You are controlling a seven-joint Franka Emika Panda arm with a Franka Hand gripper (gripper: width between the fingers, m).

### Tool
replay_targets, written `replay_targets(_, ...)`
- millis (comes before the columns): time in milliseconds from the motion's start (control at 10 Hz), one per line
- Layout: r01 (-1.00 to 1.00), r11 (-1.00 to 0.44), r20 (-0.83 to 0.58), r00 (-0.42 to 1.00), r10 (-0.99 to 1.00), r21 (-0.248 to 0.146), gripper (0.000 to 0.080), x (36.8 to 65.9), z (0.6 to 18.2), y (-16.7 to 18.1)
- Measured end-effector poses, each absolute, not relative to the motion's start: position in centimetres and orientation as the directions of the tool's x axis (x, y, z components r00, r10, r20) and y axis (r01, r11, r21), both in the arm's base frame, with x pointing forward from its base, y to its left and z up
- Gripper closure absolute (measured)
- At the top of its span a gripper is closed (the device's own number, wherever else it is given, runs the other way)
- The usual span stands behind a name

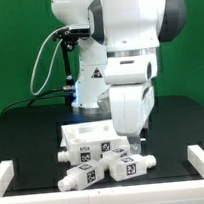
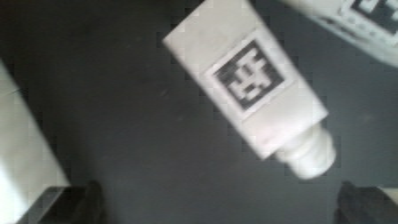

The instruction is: Assemble one leg

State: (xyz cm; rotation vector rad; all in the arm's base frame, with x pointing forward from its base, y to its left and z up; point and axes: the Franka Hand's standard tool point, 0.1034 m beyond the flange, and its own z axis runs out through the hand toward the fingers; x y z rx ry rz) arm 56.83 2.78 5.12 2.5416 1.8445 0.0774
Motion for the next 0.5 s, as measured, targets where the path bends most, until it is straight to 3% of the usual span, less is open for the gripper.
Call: replay_targets(500,0.948,-0.319,0.042,0.319,0.947,0.0,0.015,55.5,1.2,2.3)
